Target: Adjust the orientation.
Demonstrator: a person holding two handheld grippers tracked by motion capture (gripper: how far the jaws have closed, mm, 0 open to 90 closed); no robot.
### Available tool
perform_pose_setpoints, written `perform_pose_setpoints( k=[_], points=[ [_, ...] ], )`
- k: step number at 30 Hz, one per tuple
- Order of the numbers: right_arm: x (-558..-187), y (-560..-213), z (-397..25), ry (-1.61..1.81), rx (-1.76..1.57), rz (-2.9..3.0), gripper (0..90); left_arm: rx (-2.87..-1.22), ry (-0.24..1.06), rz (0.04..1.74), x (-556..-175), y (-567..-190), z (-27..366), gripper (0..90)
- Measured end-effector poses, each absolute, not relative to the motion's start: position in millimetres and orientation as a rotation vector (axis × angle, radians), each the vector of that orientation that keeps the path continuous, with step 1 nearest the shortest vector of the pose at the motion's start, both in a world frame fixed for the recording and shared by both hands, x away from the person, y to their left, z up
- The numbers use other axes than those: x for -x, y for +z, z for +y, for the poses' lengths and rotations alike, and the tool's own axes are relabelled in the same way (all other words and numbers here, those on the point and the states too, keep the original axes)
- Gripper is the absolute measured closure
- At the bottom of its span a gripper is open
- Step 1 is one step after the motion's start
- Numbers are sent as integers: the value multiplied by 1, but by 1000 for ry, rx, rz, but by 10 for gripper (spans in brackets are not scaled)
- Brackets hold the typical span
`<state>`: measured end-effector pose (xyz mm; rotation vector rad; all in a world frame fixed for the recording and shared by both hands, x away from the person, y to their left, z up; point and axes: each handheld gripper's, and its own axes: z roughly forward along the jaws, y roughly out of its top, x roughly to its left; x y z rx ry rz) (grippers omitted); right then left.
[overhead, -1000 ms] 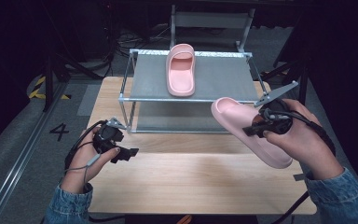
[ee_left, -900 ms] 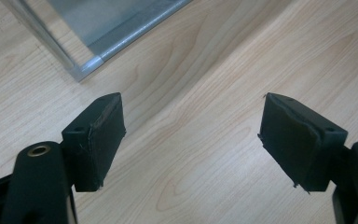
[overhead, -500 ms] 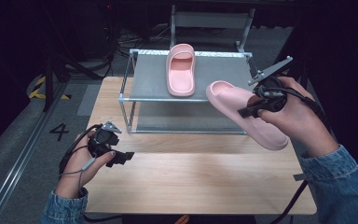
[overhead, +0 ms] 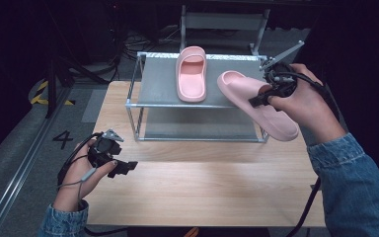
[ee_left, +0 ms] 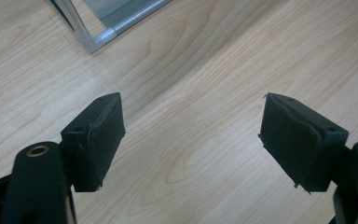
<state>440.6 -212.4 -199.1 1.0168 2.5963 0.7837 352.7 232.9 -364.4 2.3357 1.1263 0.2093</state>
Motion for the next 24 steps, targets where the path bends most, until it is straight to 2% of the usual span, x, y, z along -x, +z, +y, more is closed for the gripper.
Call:
perform_pose_setpoints(
  k=[24],
  points=[
    [-514,-217,-194,704,-1151,2590,824,-2352,199,1155,-346,-373,239,210]
  ],
)
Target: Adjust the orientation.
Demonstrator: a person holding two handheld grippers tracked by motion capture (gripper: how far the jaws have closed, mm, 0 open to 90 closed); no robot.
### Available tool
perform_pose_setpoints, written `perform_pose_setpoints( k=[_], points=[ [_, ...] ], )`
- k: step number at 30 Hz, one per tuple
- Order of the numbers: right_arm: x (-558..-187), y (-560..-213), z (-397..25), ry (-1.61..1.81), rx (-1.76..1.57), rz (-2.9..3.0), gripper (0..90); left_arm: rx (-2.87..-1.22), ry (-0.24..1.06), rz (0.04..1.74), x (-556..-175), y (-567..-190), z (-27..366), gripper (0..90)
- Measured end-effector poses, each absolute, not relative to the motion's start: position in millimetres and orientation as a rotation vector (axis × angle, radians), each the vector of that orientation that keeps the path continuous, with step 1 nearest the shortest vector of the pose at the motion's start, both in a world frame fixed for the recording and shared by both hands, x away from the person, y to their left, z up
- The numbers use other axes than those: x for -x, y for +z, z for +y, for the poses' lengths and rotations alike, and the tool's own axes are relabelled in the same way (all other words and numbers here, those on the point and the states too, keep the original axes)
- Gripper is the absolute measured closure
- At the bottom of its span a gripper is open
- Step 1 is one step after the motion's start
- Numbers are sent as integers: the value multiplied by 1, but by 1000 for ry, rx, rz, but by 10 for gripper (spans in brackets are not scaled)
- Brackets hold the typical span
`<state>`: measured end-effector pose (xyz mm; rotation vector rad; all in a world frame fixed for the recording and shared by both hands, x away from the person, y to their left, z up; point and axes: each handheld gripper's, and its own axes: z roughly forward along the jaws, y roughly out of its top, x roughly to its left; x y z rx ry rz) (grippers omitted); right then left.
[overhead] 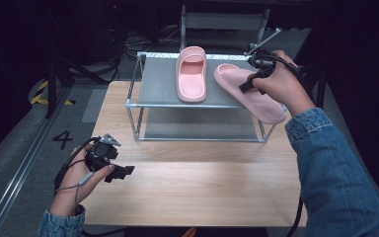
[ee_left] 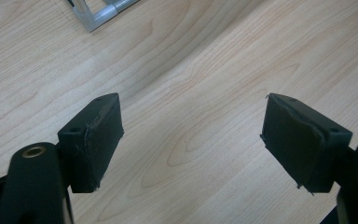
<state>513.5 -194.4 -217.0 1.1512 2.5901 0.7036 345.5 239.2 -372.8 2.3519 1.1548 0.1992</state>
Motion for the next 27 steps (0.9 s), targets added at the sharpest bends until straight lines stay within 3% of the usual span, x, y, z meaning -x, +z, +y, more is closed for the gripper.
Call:
perform_pose_setpoints(
  k=[5,13,21,27],
  points=[
    [-517,-223,-190,706,-1157,2578,798,-2355,193,1147,-347,-374,238,210],
    [-501,-221,-201,824,-1125,2528,644,-2371,182,1121,-353,-374,232,210],
    [-469,-213,-227,895,-1130,2466,591,-2390,173,1091,-363,-372,222,209],
    [-449,-213,-249,880,-1150,2415,605,-2402,163,1050,-373,-371,211,206]
  ],
)
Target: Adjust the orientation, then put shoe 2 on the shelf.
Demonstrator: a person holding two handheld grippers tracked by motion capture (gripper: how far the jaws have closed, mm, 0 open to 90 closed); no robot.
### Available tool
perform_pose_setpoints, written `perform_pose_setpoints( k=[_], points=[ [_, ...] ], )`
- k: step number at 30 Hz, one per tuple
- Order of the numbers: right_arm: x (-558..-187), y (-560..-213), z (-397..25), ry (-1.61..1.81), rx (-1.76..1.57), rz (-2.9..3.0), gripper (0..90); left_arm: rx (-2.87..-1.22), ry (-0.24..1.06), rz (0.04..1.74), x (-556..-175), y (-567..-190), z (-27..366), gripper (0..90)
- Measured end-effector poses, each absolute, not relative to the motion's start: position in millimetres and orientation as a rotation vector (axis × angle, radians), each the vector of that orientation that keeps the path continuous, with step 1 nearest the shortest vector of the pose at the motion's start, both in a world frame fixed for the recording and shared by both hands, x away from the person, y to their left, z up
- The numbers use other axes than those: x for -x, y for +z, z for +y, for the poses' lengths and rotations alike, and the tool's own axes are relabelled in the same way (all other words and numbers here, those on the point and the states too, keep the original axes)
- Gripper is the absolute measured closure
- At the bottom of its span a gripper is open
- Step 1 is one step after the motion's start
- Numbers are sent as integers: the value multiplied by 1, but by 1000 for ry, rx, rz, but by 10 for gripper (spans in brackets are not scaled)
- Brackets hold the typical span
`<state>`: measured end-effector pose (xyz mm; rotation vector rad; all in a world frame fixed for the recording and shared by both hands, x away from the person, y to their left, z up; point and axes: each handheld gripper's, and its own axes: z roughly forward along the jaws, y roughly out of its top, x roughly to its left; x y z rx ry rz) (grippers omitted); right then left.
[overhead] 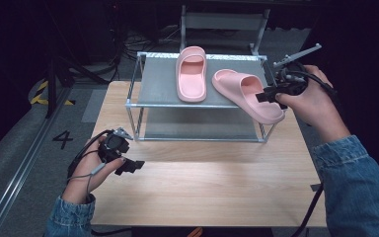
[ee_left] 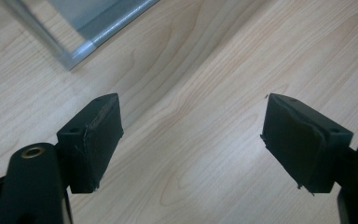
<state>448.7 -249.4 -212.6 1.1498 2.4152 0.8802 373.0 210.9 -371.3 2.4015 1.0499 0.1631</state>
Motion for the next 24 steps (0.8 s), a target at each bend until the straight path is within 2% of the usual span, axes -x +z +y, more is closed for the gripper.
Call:
perform_pose_setpoints(
  k=[12,24],
  points=[
    [-422,-231,-293,766,-1238,2378,696,-2447,141,1007,-387,-373,192,199],
    [-414,-246,-304,723,-1321,2377,780,-2444,118,985,-389,-372,188,202]
  ],
)
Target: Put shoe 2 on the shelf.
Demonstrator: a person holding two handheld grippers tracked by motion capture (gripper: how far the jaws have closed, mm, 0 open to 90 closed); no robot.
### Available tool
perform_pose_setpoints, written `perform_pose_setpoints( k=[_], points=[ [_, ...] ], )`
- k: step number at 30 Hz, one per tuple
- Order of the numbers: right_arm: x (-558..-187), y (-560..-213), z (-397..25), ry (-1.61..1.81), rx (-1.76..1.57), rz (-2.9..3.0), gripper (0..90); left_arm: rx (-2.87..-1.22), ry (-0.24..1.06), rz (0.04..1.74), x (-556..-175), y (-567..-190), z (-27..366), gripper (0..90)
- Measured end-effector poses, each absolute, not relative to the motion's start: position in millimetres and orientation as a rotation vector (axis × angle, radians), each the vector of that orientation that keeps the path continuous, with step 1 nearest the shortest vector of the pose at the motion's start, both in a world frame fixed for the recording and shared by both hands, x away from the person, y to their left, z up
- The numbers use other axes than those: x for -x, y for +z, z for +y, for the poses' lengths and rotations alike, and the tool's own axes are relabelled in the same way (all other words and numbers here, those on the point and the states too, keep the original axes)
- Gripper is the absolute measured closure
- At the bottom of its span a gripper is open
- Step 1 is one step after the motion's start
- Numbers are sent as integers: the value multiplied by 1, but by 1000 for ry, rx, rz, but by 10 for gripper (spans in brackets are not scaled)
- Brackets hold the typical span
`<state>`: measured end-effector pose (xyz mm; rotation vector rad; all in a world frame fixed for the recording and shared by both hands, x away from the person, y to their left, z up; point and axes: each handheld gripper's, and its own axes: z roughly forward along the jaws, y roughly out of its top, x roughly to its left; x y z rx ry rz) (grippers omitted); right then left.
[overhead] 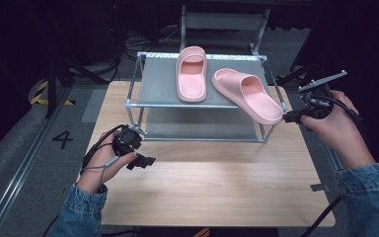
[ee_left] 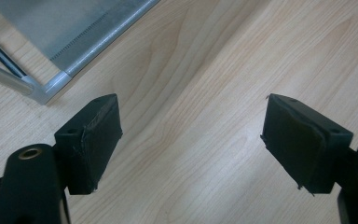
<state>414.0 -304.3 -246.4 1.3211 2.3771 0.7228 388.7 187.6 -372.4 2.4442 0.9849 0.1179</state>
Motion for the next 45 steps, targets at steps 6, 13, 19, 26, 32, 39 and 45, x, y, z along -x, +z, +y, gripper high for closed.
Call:
perform_pose_setpoints(
  k=[6,13,19,26,32,39,45],
  points=[
    [-413,-251,-314,710,-1369,2352,809,-2446,130,985,-386,-372,191,202],
    [-416,-256,-306,701,-1349,2397,854,-2443,128,1005,-384,-373,196,202],
    [-414,-256,-296,732,-1327,2441,855,-2443,118,1014,-382,-375,197,202],
    [-418,-257,-277,763,-1267,2483,840,-2438,123,1025,-378,-374,202,202],
    [-433,-259,-255,770,-1228,2503,840,-2438,120,1035,-377,-376,205,202],
    [-446,-262,-233,796,-1193,2509,841,-2427,123,1053,-374,-376,209,201],
    [-456,-263,-221,816,-1194,2521,839,-2427,122,1050,-374,-376,210,201]
  ],
)
